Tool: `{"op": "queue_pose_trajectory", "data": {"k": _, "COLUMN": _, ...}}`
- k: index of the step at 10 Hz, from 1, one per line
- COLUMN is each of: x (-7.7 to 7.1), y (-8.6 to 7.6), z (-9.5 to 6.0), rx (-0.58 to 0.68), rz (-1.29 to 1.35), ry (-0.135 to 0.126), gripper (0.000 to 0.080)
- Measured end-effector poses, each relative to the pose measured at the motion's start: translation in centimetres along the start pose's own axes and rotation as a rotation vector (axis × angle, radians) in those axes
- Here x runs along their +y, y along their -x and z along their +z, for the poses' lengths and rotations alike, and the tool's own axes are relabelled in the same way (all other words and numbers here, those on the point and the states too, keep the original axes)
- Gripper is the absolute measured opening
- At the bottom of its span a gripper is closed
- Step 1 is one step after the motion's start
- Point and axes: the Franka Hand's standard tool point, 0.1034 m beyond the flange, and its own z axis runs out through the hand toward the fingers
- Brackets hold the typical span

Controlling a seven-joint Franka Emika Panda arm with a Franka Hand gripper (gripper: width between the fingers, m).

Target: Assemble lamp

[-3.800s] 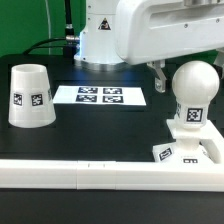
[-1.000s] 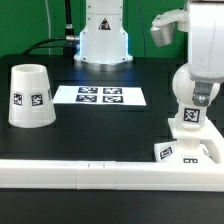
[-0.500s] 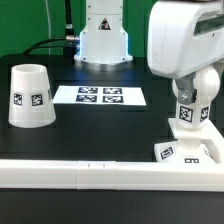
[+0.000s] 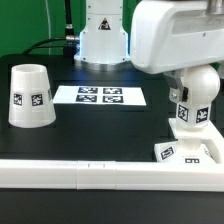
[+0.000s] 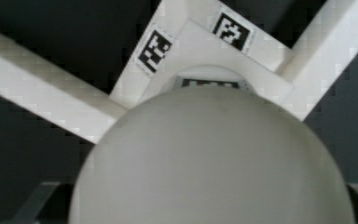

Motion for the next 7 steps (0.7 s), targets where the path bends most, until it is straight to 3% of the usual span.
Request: {"op": "queue_pose_trajectory", "data": {"k": 7, "x": 0.53, "y": 0.38, "z": 0.24, "rx": -0.006, "rz": 0.680, "ry": -0.023, "gripper": 0.0579}}
